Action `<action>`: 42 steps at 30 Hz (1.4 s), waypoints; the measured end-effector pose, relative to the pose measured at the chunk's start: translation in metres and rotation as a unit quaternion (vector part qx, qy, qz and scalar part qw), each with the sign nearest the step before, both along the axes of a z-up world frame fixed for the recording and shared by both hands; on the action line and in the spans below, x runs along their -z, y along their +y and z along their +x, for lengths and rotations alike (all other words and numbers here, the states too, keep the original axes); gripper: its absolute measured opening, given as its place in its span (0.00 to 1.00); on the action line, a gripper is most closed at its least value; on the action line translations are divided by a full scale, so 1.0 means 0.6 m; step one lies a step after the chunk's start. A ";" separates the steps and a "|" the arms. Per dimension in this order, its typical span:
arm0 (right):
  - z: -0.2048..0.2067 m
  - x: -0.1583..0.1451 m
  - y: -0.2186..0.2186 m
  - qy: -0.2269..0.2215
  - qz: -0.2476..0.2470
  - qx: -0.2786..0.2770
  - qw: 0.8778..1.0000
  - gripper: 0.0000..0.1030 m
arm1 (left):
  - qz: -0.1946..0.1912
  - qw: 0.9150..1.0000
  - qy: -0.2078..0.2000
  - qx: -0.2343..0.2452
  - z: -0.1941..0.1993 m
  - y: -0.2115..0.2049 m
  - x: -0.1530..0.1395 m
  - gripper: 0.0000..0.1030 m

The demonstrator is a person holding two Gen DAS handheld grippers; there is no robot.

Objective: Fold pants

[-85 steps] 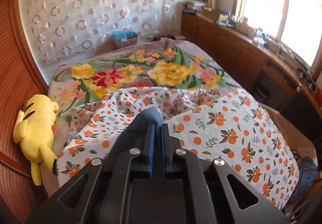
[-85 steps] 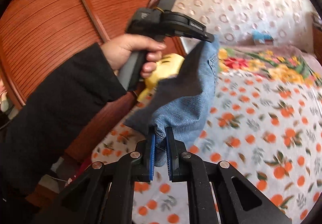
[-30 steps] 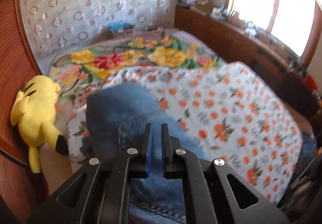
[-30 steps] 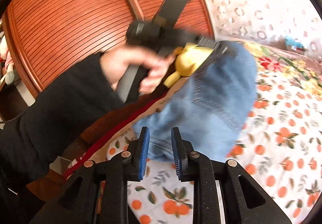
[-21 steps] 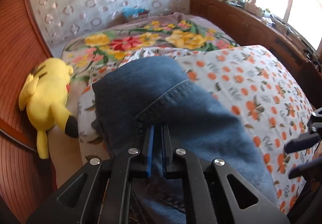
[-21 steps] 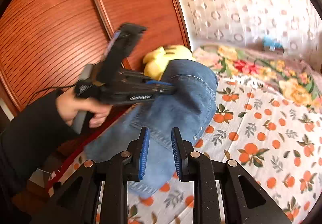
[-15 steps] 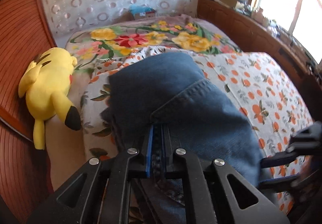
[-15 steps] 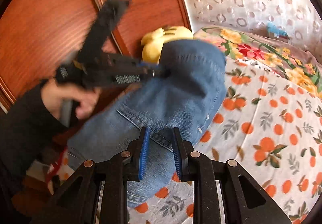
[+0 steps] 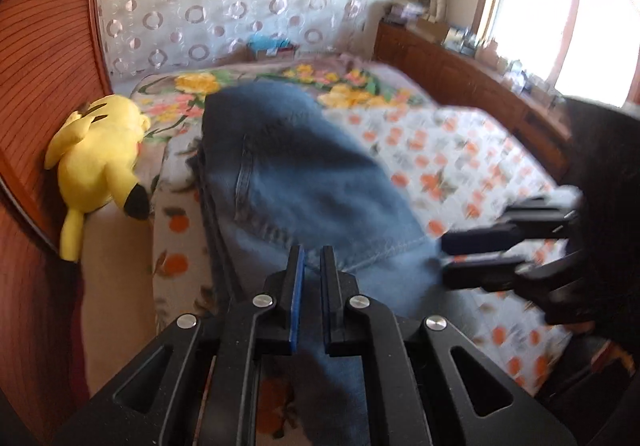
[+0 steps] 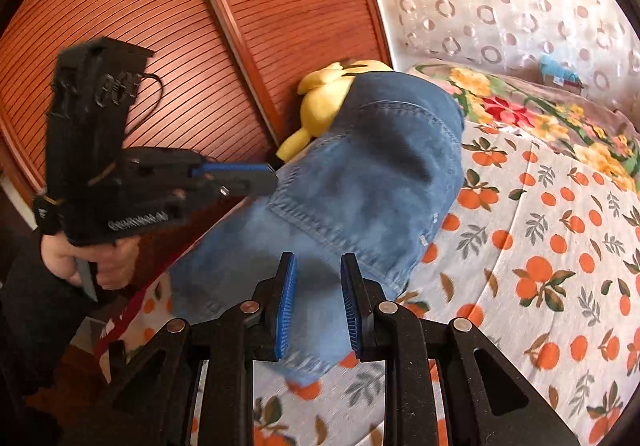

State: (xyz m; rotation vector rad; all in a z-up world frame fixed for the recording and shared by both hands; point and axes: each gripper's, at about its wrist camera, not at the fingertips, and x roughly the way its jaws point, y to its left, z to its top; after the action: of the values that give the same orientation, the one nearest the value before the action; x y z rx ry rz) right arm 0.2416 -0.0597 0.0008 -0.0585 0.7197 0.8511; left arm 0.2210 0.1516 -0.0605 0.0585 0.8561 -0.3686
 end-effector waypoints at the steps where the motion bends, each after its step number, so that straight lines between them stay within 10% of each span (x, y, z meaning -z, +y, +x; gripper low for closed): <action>1: -0.006 0.004 0.002 -0.002 -0.007 -0.004 1.000 0.23 | 0.009 1.000 0.008 -0.007 0.002 0.002 0.012 0.07; 12: 0.000 0.031 0.021 -0.009 -0.036 -0.011 0.999 0.23 | 0.005 1.000 0.023 -0.019 0.013 0.023 0.067 0.10; 24: 0.087 -0.018 0.013 -0.029 -0.060 0.015 0.998 0.23 | -0.026 0.999 -0.013 -0.044 0.030 0.050 0.014 0.12; 30: 0.140 -0.030 0.013 -0.041 -0.062 0.013 0.997 0.24 | -0.050 0.997 -0.019 -0.059 0.047 0.076 0.018 0.47; 42: 0.284 -0.006 0.065 -0.033 -0.075 0.005 0.997 0.51 | -0.051 0.995 0.008 -0.081 0.044 0.092 0.050 0.48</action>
State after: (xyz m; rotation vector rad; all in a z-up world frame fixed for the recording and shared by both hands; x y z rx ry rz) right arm 0.4117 -0.0205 0.0046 -0.2168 0.7204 0.7805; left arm 0.2476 0.2067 -0.0904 -0.1083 0.8508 -0.2594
